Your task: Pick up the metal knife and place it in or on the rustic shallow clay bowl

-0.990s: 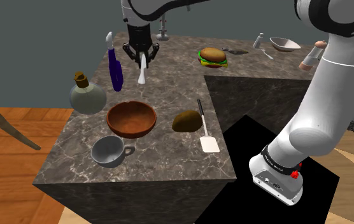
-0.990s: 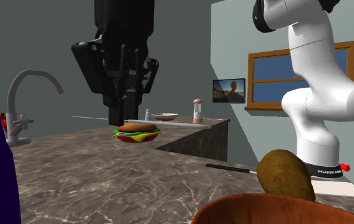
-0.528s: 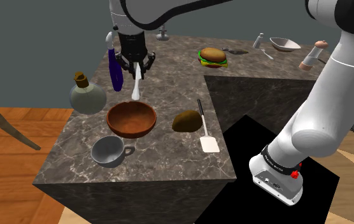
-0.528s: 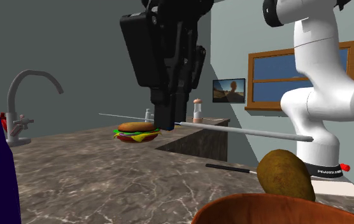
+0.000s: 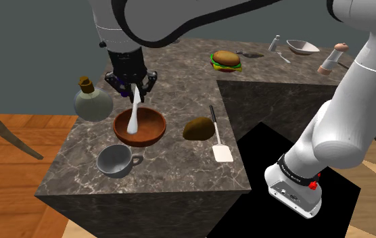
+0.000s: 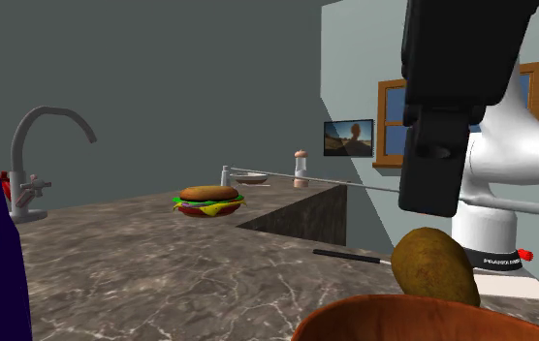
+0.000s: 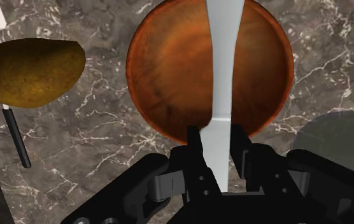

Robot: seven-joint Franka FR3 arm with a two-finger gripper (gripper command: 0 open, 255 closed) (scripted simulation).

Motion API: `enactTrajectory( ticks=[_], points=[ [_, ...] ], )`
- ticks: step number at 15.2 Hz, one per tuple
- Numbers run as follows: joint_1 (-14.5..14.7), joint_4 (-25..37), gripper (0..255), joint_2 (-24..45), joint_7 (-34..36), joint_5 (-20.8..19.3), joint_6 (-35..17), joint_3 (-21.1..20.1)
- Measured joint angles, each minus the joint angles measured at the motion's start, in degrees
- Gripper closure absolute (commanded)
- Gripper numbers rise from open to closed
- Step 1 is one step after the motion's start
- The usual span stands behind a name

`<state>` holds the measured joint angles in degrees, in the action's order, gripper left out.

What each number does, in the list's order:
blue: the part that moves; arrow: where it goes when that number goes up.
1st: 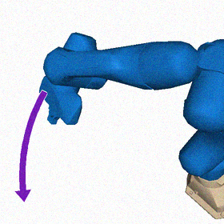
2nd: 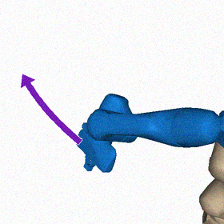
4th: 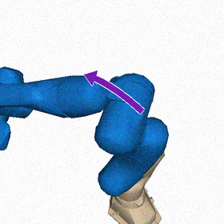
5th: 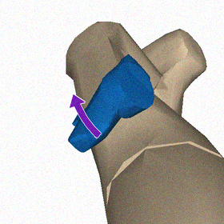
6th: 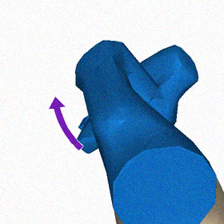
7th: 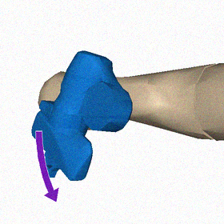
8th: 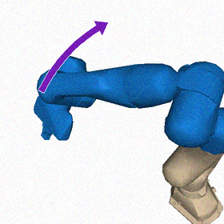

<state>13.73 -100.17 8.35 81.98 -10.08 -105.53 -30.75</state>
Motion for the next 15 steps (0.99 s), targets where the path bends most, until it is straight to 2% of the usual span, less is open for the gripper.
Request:
enactTrajectory(
  ticks=[15],
  points=[
    [0.69,-7.9,255,2.46,3.11,-2.03,-9.68,0.04]
  ],
)
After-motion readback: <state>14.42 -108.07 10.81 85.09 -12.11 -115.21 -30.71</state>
